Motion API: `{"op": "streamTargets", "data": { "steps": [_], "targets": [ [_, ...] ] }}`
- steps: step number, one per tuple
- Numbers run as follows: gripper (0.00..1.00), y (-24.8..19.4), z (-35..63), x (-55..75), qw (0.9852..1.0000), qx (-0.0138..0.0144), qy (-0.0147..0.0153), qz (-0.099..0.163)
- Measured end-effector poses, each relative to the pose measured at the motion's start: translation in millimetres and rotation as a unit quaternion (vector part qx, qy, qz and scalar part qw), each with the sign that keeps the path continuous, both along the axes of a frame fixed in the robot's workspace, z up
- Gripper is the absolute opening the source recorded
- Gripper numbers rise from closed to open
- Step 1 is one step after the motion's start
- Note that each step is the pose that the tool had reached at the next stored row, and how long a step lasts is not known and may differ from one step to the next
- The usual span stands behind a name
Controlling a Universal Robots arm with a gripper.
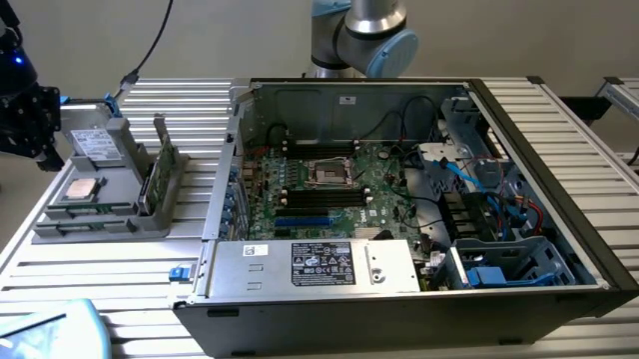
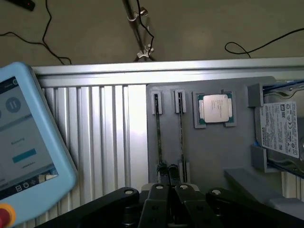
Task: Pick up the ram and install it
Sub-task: 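Pick up the ram and move it above insertion slot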
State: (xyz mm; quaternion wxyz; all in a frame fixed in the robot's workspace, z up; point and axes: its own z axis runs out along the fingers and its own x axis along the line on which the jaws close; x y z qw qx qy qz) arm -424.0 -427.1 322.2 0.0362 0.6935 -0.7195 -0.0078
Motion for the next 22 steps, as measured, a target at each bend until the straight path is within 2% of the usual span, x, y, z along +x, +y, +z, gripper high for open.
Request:
{"op": "streamTargets", "data": {
  "steps": [1, 4, 5, 6, 13, 22],
  "targets": [
    [0.11, 0.0, 0.0, 0.0, 1.0000, 0.0000, 0.0000, 0.000],
    [0.30, 0.0, 0.0, 0.0, 1.0000, 0.0000, 0.0000, 0.000],
    [0.30, 0.0, 0.0, 0.0, 1.0000, 0.0000, 0.0000, 0.000],
    [0.37, -0.1, -0.7, -0.1, 1.0000, 0.0001, -0.0001, 0.000],
    [0.37, -0.3, -12.8, -2.0, 0.9998, 0.0000, 0.0000, 0.021],
    [0.37, -0.3, -29.2, -4.6, 0.9986, 0.0000, 0.0000, 0.053]
  ]
}}
